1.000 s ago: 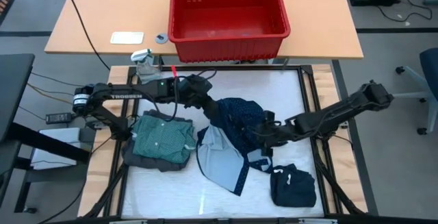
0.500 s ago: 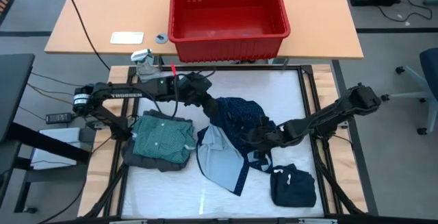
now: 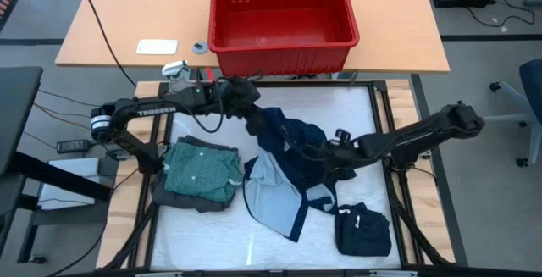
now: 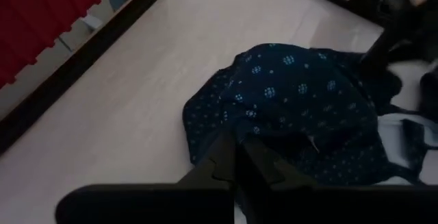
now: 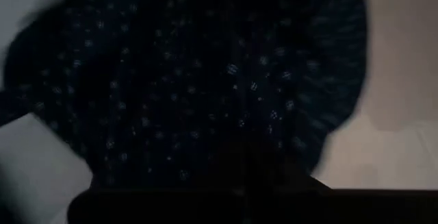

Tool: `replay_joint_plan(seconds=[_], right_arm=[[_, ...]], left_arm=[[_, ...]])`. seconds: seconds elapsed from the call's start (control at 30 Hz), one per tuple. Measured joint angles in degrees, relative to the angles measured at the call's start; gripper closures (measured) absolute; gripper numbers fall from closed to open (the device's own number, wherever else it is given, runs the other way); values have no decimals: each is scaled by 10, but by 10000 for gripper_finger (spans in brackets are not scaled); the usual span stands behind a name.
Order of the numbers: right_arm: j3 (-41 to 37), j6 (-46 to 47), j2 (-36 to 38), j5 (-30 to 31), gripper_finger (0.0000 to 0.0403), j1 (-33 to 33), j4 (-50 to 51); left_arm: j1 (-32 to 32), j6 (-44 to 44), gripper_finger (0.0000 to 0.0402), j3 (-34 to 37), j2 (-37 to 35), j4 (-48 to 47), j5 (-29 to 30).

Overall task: Fold Laundry from Bin
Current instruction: Fold the blue polo shirt on the table

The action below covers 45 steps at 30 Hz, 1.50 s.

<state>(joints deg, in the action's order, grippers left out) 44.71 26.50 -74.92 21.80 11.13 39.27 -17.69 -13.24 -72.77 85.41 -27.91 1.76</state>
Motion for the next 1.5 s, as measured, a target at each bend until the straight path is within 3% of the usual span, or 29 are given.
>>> replay_joint_plan(seconds=[0.17,0.33,0.77,1.03,1.3,1.4,1.5], right_arm=[[56,-53,75,8,400,-5,74],[131,-73,143,17,400,9,100],[334,-89,224,-53,402,135,102],[424,-107,225,-62,402,168,100],[448,-97,220,-109,403,169,67],[450,-84,220,-90,403,169,62],[450,-42,210,-27,401,169,84]], left_arm=[[9,13,397,-22,-4,-40,11],[103,64,399,-132,-8,-145,106],[368,10,401,-303,-8,-159,130],[470,-69,401,-311,-2,-140,185],[524,-112,401,-310,14,-128,179],[528,-122,401,-310,13,-126,190],[527,-123,401,-310,13,-129,216]])
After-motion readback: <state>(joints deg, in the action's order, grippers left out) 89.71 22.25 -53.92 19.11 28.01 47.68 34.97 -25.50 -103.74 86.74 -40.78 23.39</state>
